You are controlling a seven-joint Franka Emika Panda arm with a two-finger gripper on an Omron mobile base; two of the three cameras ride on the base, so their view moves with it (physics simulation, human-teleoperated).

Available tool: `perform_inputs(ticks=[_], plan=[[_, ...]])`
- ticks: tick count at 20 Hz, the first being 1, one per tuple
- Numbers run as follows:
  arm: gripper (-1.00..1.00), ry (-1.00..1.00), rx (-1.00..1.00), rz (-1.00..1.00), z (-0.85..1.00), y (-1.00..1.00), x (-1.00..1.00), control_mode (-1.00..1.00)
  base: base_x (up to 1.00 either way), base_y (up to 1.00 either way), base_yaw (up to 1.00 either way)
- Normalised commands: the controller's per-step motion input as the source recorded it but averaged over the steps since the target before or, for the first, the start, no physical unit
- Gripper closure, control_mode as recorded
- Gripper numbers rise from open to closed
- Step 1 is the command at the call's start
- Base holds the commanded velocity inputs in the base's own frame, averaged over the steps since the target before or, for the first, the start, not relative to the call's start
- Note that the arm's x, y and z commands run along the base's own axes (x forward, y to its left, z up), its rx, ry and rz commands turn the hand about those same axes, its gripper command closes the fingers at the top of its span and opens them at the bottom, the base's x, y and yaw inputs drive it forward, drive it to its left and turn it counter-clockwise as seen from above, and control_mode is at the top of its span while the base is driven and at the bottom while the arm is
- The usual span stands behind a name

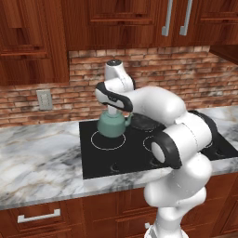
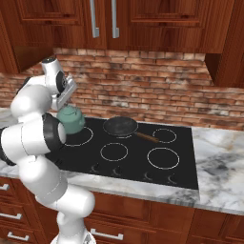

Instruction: Pick the kettle from the counter and place it on a stove burner. Then turn the burner on.

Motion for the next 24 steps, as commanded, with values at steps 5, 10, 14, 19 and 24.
perform_inputs(ticks=[5, 10, 14, 19, 24], plan=[[1.00, 0.12, -0.03, 0.00, -0.25, 0.08, 0.00, -1.00, 0.00, 0.00, 0.00], [1.00, 0.05, -0.01, 0.00, -0.06, 0.12, 0.04, -1.00, 0.00, 0.00, 0.00], [1.00, 0.04, -0.05, 0.00, 0.00, 0.17, 0.16, -1.00, 0.00, 0.00, 0.00], [1.00, 0.04, -0.13, 0.00, -0.11, 0.15, 0.12, -1.00, 0.00, 0.00, 0.00], [1.00, 0.06, -0.09, 0.00, -0.27, 0.01, 0.03, -1.00, 0.00, 0.00, 0.00]])
